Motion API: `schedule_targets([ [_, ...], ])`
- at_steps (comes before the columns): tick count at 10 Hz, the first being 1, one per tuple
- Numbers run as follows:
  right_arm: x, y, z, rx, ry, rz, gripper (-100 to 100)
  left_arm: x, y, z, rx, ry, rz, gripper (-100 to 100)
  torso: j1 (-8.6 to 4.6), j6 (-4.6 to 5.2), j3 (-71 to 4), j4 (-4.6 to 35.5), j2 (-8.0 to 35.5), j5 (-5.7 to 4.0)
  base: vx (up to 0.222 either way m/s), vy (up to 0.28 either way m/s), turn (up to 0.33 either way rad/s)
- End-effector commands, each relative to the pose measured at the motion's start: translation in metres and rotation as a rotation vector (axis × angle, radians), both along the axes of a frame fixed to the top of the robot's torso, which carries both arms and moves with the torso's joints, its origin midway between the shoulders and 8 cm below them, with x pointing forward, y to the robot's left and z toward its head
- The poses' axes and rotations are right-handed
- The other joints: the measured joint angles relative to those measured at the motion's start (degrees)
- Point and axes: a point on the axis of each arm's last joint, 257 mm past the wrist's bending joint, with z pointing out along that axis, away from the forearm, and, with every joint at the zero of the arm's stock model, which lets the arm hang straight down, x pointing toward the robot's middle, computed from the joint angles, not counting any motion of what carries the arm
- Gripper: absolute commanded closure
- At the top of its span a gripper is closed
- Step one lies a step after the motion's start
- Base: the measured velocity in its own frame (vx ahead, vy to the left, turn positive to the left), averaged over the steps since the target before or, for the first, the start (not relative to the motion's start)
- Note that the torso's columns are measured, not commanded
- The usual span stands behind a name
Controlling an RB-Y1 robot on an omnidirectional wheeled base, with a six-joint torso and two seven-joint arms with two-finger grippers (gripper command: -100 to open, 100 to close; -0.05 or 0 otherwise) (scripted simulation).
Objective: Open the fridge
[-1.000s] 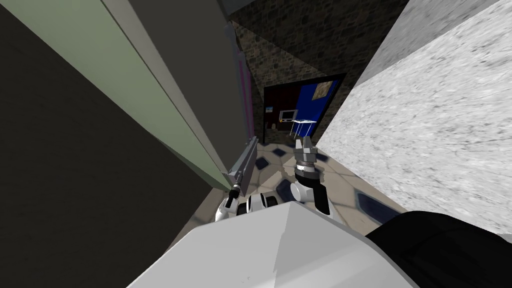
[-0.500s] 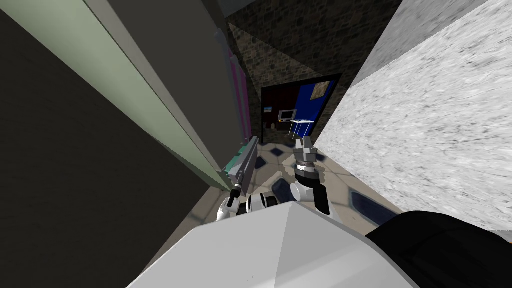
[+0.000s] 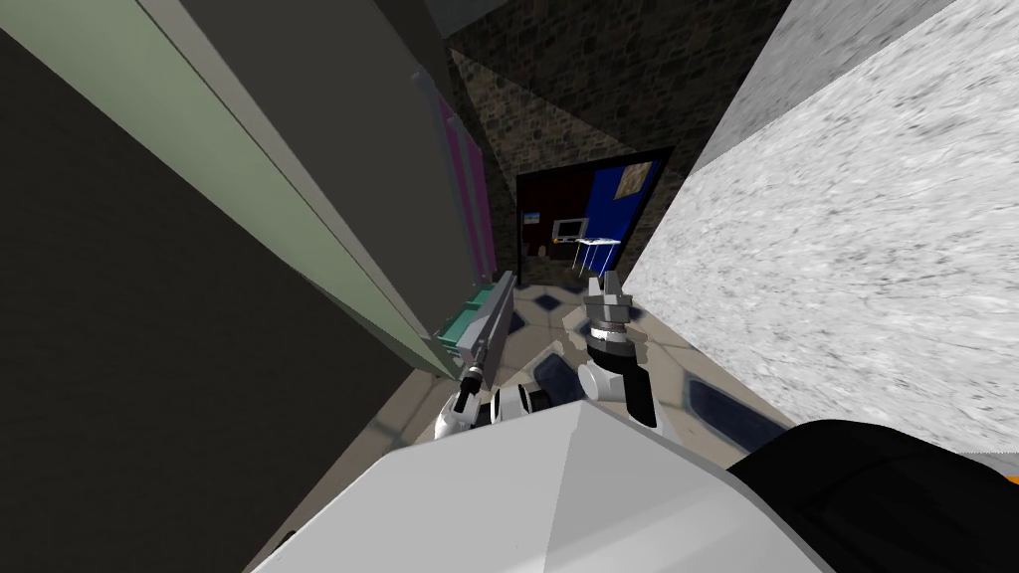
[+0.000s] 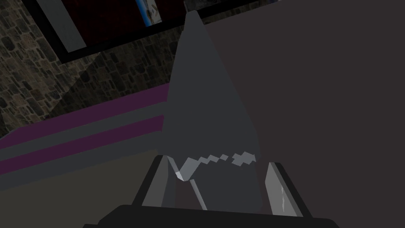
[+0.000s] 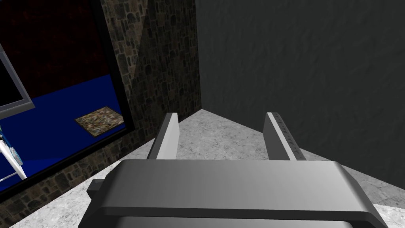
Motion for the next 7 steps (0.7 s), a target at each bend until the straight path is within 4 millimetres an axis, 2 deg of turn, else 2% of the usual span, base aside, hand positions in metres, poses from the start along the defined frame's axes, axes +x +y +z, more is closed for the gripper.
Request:
schedule_targets([
  [1,0.000,0.000,0.000,0.000,0.000,0.000,0,0.002,-0.007,0.006,0.003,-0.016,-0.004,100,-0.03,-0.01,0.0,0.0,0.1,-0.02,-0.087,-0.201,0.019],
  [3,0.000,0.000,0.000,0.000,0.000,0.000,0,-0.001,-0.009,0.001,0.000,-0.004,-0.004,100,0.35,-0.08,0.0,0.1,-0.1,0.00,-0.041,-0.116,-0.003],
  [4,0.000,0.000,0.000,0.000,0.000,0.000,0,0.015,-0.013,0.008,-0.001,0.003,-0.006,-100,0.16,0.00,0.0,0.0,-0.1,0.05,-0.074,-0.072,0.034],
  [5,0.000,0.000,0.000,0.000,0.000,0.000,0,0.015,-0.013,0.008,-0.001,0.003,-0.006,-100,0.32,0.03,-0.1,0.0,-0.1,0.08,-0.063,0.030,-0.004],
  [7,0.000,0.000,0.000,0.000,0.000,0.000,0,0.031,-0.019,0.019,-0.001,0.003,-0.010,-100,0.47,-0.05,-0.2,-0.1,-0.3,0.13,-0.057,0.051,0.012],
])
